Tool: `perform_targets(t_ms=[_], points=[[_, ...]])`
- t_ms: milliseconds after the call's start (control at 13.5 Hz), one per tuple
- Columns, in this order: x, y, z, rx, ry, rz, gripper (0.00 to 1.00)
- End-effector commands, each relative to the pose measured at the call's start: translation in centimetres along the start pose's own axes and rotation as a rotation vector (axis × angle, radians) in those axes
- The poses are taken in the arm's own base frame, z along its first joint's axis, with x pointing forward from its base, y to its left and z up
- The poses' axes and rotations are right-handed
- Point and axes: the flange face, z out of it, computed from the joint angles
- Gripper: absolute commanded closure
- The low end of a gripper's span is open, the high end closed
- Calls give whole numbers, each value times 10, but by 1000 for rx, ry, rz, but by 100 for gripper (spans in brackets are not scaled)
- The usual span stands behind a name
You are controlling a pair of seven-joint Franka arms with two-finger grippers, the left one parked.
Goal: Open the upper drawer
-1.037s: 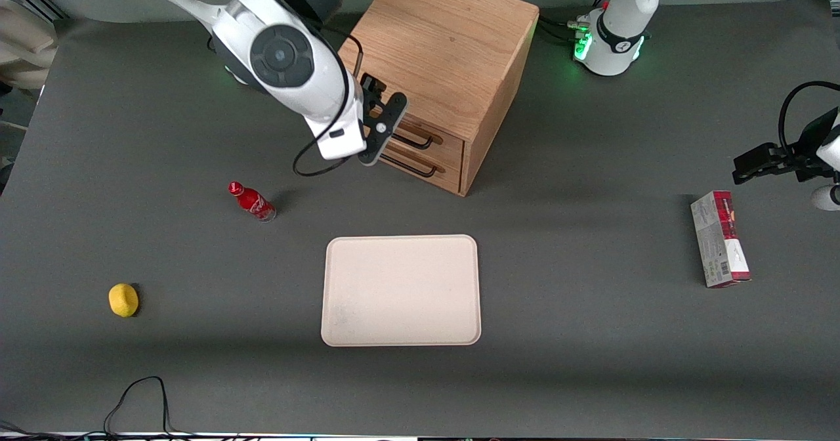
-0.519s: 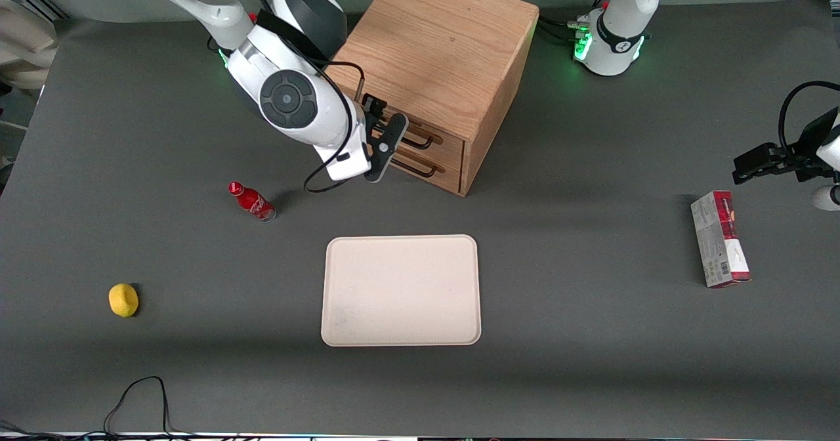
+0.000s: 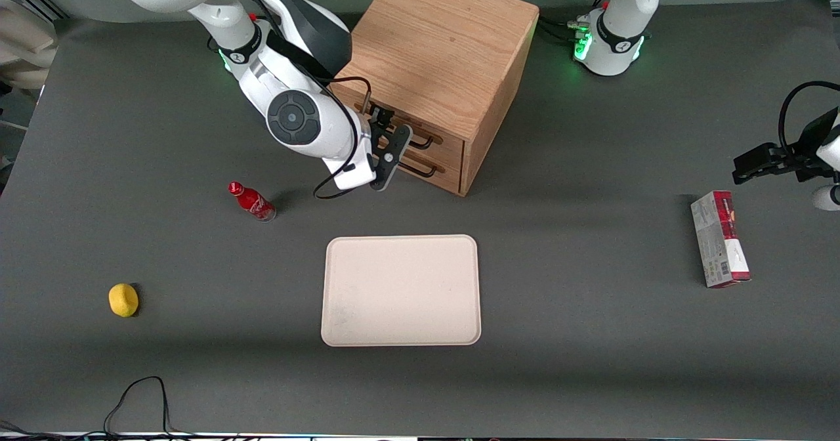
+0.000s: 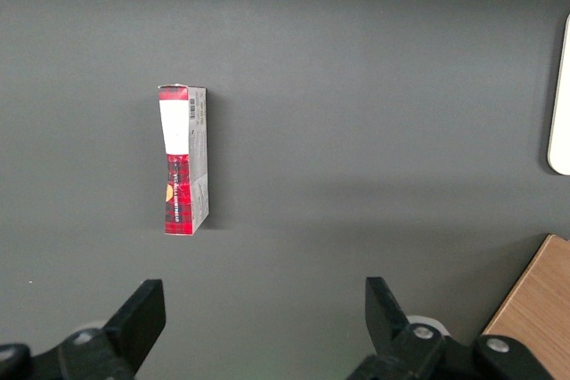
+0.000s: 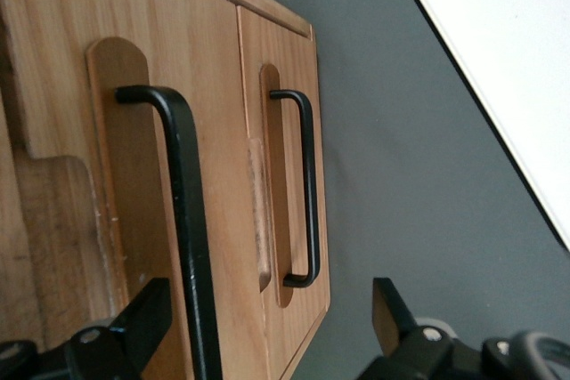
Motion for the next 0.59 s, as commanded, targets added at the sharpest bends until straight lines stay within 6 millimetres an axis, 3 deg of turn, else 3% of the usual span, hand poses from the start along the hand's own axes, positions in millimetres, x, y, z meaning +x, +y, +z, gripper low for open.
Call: perform_targets(t_ms=[0, 296, 519], points=[[3, 11, 8, 36, 35, -23, 0], [9, 18, 31, 27, 92, -29, 0], [9, 24, 31, 18, 94, -57, 0]])
